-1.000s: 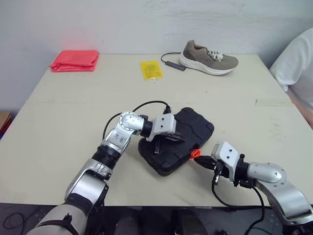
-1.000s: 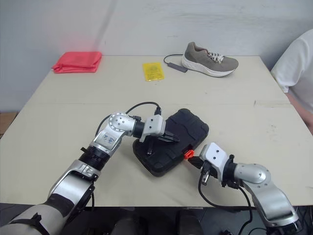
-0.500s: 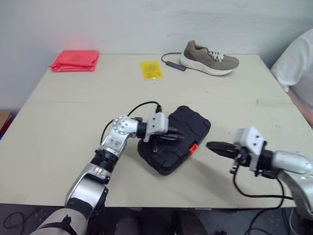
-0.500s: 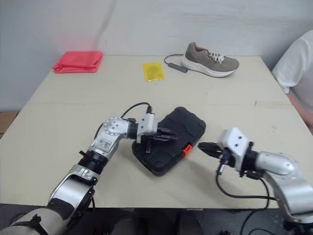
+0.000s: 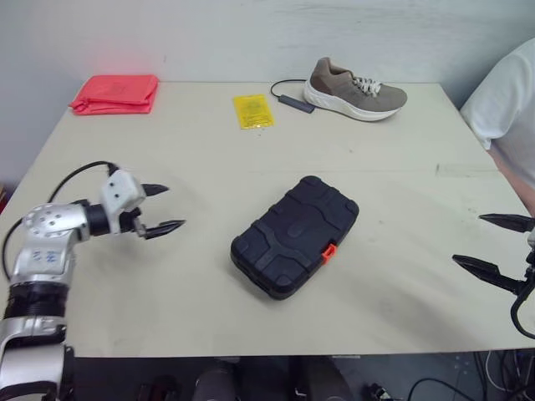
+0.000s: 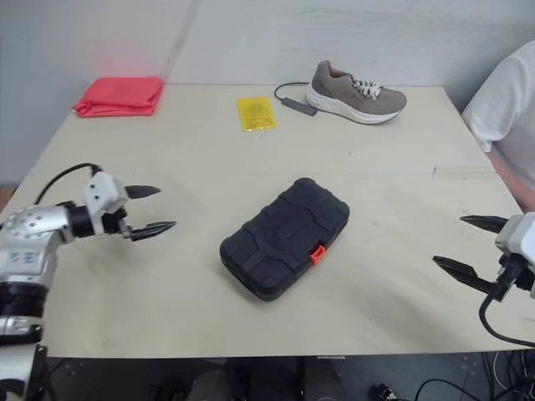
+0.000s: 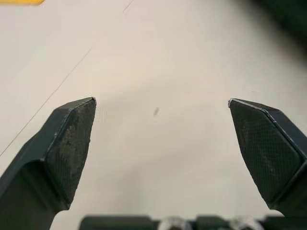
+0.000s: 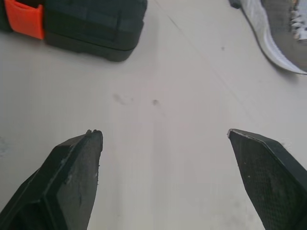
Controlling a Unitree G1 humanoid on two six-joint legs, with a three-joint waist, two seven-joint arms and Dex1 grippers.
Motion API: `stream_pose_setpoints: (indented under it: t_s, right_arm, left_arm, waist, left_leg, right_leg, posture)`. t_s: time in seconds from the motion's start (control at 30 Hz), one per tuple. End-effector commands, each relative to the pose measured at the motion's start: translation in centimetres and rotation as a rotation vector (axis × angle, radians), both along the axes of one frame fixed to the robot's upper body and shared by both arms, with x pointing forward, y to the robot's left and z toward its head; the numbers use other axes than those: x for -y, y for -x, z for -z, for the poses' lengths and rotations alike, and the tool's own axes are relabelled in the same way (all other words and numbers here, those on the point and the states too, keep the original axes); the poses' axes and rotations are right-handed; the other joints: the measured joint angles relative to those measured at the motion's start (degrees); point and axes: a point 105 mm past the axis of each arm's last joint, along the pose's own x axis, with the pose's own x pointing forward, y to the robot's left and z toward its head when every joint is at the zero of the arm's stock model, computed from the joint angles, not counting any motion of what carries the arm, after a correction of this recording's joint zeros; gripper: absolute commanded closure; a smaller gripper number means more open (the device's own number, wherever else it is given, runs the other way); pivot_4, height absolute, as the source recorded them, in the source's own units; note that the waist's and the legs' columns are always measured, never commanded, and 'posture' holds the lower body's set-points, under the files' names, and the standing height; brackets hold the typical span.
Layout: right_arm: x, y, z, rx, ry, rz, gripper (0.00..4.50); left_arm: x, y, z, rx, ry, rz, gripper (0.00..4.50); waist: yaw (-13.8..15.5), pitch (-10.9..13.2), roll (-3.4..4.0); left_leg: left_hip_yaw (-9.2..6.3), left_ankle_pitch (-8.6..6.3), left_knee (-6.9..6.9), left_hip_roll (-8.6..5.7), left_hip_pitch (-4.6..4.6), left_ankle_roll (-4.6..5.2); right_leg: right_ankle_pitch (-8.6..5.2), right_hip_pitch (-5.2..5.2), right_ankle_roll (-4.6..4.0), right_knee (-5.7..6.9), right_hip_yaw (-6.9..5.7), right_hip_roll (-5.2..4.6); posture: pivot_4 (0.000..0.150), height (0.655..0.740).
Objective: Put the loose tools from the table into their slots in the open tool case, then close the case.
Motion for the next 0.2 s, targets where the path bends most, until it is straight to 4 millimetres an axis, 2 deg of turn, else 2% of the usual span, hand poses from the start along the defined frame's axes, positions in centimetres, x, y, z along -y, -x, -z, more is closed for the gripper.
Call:
stream_pose_setpoints:
  t_s: [0.03,0.2]
  right_arm:
    - [0.57,-0.09,-1.08,0.062,0.040,0.015,0.05]
    - [0.37,-0.98,-1.09,0.107,0.031,0.020,0.05]
  left_arm:
    - [-1.89,0.50,-0.51,0.047,-0.013,-0.075,0.00]
    - [-2.17,1.15,-0.45,0.059,0.059,-0.115,0.00]
  waist:
    - [0.04,0.03,-0.04]
    - [-0.01,0.03,-0.04]
  left_leg:
    - [0.00,-0.03,0.00,0.00,0.00,0.00]
    - [-0.03,-0.03,-0.02,0.05,-0.08,-0.10]
  right_leg:
    - [0.00,-0.03,-0.01,0.01,0.00,-0.03]
    - [0.01,-0.16,-0.08,0.11,0.16,-0.15]
  posture:
    - [0.150,0.7400]
    - [0.150,0.7400]
